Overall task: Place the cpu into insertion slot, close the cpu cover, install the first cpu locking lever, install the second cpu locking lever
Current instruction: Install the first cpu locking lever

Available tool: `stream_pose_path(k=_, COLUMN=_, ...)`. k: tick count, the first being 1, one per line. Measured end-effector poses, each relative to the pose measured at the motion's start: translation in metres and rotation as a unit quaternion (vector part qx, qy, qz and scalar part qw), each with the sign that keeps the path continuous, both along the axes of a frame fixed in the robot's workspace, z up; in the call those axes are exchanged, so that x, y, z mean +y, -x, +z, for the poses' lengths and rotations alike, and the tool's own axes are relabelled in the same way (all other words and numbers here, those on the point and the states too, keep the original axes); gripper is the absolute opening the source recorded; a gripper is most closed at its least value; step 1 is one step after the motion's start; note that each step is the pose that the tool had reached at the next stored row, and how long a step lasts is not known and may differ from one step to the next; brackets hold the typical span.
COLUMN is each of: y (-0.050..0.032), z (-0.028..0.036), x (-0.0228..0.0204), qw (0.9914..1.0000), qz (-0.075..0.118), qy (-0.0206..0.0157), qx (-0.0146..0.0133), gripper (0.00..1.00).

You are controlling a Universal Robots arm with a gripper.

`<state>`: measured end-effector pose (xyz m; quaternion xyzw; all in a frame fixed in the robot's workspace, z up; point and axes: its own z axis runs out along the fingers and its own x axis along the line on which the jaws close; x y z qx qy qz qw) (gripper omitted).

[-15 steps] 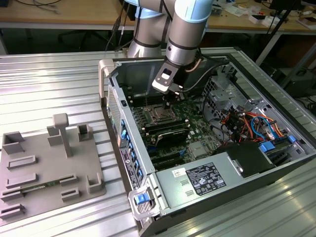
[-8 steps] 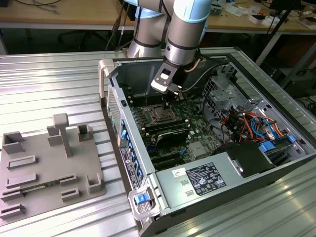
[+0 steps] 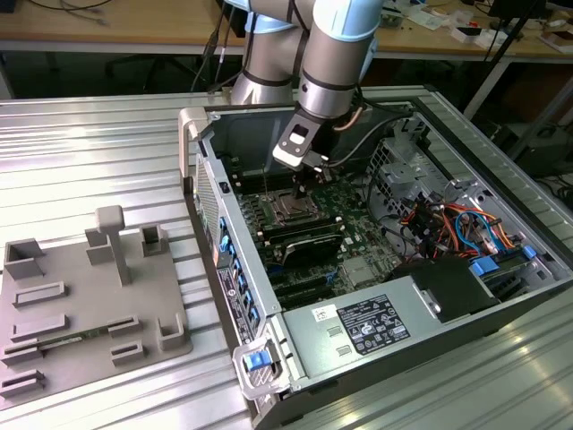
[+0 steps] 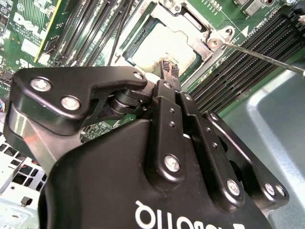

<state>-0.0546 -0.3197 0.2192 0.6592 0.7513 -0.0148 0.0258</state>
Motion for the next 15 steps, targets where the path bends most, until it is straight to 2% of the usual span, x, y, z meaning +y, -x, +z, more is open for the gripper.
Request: stream_pose_path(k=15, y=0.0047, z=0.0000, x=0.0000, qw=1.00000, qz=0.000, qy=0.0000, qx=0.0000, gripper=0.11)
